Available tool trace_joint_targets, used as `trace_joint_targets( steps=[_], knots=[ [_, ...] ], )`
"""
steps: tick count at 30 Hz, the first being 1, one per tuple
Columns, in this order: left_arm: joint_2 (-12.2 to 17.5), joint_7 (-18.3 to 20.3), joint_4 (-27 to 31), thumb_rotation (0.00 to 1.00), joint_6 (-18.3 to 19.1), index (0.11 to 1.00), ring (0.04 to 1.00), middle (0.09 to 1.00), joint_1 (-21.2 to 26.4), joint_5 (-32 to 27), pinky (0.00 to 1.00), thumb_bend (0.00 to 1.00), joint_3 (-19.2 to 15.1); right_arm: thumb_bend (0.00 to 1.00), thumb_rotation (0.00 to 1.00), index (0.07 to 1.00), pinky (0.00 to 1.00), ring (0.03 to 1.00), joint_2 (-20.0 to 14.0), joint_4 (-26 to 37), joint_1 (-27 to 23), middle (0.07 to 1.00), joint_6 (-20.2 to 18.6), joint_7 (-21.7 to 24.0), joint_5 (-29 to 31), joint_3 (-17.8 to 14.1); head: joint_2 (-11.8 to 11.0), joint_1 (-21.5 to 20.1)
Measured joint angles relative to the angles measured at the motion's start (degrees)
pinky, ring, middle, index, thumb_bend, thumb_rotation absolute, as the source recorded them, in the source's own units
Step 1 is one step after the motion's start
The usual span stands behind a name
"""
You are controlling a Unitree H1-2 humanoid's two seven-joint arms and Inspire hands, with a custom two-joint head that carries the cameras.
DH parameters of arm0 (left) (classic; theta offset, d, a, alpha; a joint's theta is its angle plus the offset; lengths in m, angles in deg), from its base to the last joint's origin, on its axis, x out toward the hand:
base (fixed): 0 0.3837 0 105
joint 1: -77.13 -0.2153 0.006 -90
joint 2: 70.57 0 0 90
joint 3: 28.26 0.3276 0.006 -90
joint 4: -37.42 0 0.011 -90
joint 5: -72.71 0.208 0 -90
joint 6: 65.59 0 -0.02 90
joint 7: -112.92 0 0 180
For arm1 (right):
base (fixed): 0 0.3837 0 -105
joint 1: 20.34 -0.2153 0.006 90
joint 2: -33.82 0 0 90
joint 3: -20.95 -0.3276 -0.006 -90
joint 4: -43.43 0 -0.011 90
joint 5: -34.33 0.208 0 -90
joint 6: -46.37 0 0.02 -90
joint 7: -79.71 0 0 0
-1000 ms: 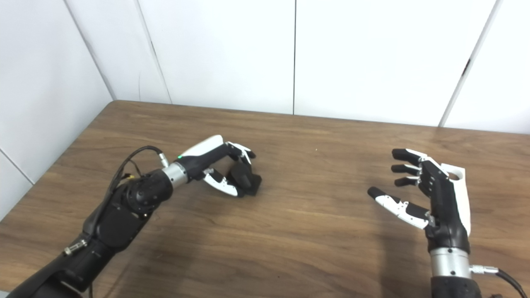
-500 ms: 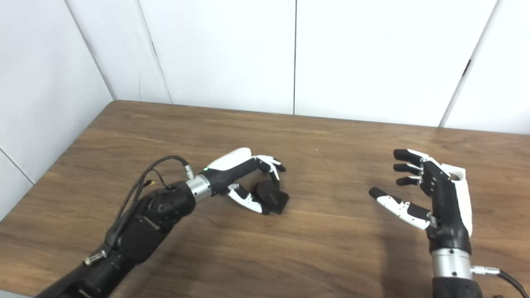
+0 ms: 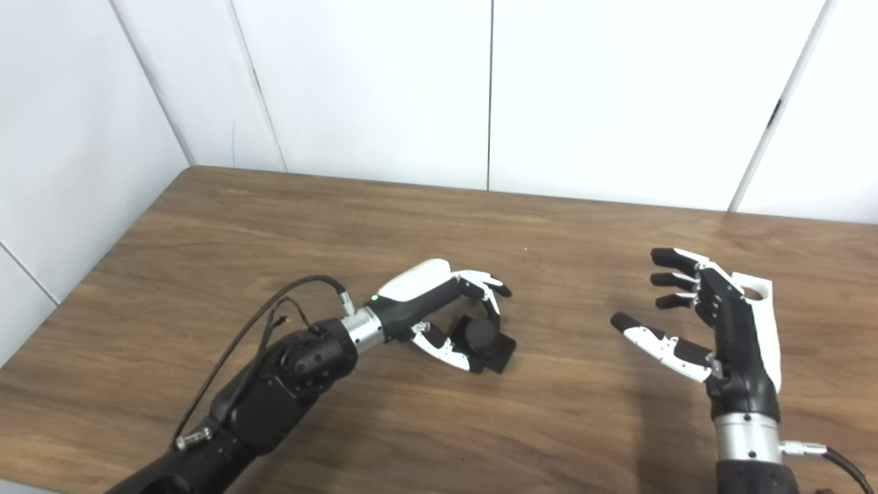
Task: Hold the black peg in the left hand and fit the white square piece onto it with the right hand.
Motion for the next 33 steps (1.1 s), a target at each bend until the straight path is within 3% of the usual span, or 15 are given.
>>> trace_joint_targets(
  steps=[7, 12, 15, 17, 20, 26, 28, 33],
  knots=[
    [-0.65, -0.61, -0.39, 0.08, -0.16, 0.492, 0.890, 0.844, 0.38, 0.54, 0.79, 0.52, 2.18, 0.62, 0.14, 0.712, 0.56, 0.683, -0.18, 0.56, 0.00, 0.748, -0.41, 0.37, -0.08, -0.11, 0.79, -2.99],
    [-0.24, -1.69, 0.20, 0.08, 0.30, 0.493, 0.891, 0.843, 0.66, 2.70, 0.81, 0.52, 3.82, 0.63, 0.15, 0.705, 0.56, 0.671, -0.18, 0.87, 0.01, 0.744, -0.52, 0.45, -0.18, -0.15, 0.35, -8.00],
    [0.30, -2.24, 0.99, 0.08, 0.38, 0.493, 0.896, 0.842, 0.78, 3.76, 0.82, 0.52, 4.59, 0.65, 0.13, 0.699, 0.56, 0.665, -0.05, 0.87, 0.01, 0.738, -0.55, 0.21, -1.09, -0.17, -0.09, -17.12],
    [0.79, -2.34, 1.38, 0.08, 0.37, 0.493, 0.901, 0.845, 0.72, 3.84, 0.82, 0.52, 4.80, 0.65, 0.15, 0.699, 0.57, 0.672, 0.42, 0.86, 0.01, 0.737, -0.56, -0.30, -1.76, -0.15, -0.61, -25.45],
    [1.64, -2.34, 1.91, 0.07, -0.11, 0.492, 0.897, 0.840, 0.46, 3.51, 0.80, 0.52, 4.86, 0.65, 0.19, 0.705, 0.57, 0.677, 1.65, 0.83, 0.00, 0.744, -0.61, -1.31, -3.49, 0.07, -1.93, -31.97],
    [2.70, -2.76, -0.09, 0.07, -3.39, 0.492, 0.873, 0.827, 0.49, 1.46, 0.75, 0.52, 4.82, 0.66, 0.24, 0.702, 0.54, 0.656, 2.01, 0.80, -1.04, 0.731, -2.06, -2.31, -9.63, 0.52, -3.69, -37.27],
    [2.74, -3.05, -0.65, 0.07, -4.51, 0.492, 0.873, 0.824, 0.52, 1.27, 0.76, 0.52, 4.81, 0.66, 0.24, 0.701, 0.55, 0.668, 0.69, 0.82, -2.44, 0.730, -2.21, -2.58, -12.20, 0.32, -4.39, -39.98],
    [2.76, -3.24, -2.10, 0.07, -6.25, 0.491, 0.867, 0.818, 0.85, 0.72, 0.75, 0.52, 4.77, 0.66, 0.24, 0.701, 0.54, 0.664, -3.95, 1.75, -7.69, 0.723, -4.99, -2.05, -15.60, -1.66, -5.71, -42.27]
  ],
)
